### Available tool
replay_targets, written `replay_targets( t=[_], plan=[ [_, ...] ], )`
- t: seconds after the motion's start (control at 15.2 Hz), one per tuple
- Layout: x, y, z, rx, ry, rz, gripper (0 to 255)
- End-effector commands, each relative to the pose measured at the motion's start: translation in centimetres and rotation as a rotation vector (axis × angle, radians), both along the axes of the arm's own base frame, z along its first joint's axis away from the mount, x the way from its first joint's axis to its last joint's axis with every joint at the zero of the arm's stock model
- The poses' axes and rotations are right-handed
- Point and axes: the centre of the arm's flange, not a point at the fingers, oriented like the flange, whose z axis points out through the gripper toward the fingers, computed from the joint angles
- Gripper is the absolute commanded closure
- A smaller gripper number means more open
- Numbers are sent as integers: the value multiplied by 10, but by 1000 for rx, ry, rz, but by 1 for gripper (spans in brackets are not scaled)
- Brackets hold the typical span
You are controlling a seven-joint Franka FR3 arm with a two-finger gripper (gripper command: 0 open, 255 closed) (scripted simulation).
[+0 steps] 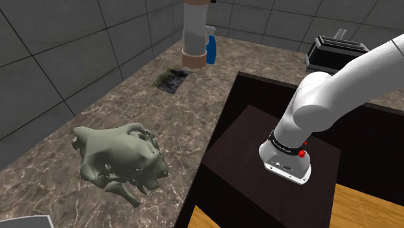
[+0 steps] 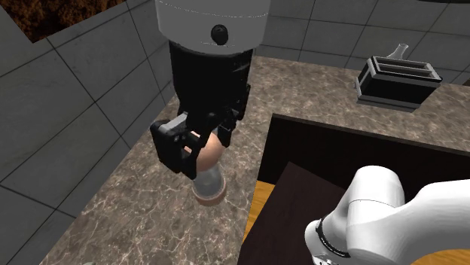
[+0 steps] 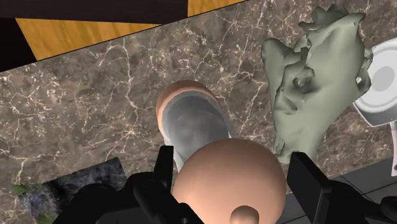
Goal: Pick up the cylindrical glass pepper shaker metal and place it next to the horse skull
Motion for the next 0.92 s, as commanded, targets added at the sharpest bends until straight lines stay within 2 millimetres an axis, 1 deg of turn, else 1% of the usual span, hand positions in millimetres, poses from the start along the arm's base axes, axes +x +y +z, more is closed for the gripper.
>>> replay_targets(
  t=[0.0, 0.86],
  plan=[
    [-6, 24, 0, 0, 0, -1, 255],
    [-50, 190, 0, 0, 0, -1, 255]
  ],
)
